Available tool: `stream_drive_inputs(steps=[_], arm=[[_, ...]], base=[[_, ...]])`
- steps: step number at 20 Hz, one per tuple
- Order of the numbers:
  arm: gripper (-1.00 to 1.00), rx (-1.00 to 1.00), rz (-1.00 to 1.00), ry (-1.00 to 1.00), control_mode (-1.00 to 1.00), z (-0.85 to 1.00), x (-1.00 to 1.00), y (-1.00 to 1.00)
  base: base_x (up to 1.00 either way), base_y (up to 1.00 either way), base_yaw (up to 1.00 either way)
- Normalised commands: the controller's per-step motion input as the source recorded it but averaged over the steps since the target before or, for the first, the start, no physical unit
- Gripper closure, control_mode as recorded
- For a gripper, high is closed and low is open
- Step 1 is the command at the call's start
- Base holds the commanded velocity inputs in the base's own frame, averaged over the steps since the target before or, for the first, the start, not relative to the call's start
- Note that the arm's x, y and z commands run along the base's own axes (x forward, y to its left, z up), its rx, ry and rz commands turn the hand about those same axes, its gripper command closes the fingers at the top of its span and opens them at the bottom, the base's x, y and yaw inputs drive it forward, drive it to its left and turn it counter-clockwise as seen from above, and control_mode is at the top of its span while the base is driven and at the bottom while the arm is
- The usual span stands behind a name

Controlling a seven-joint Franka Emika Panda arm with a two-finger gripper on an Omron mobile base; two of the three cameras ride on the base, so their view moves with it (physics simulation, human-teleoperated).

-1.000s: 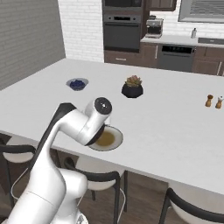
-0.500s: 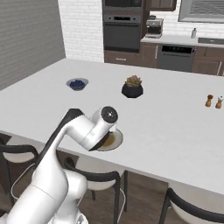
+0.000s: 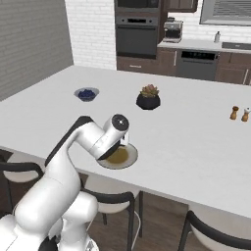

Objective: Start the toaster. Once the lever pops up, take the bread to the plate on the dining counter.

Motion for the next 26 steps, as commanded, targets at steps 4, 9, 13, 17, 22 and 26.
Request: stream_drive_inputs(steps=[4,9,13,17,22,26], arm=[[1.00,0.08,0.00,0.17,-1.00,-0.08,0.17,0.00],[1.00,0.07,0.00,0.02,-1.00,-0.19,0.11,-0.01],[1.00,0.07,0.00,0.00,-1.00,-0.22,0.13,0.00],[1.00,0.06,0.00,0.00,-1.00,-0.24,0.31,0.00],[1.00,0.00,0.00,-0.01,-1.00,-0.17,0.21,0.00],[1.00,0.00,0.00,-0.04,-1.00,-0.11,0.09,-0.04]], base=[[0.00,0.00,0.00],[0.00,0.00,0.00],[0.00,0.00,0.00],[0.00,0.00,0.00],[0.00,0.00,0.00],[0.00,0.00,0.00]])
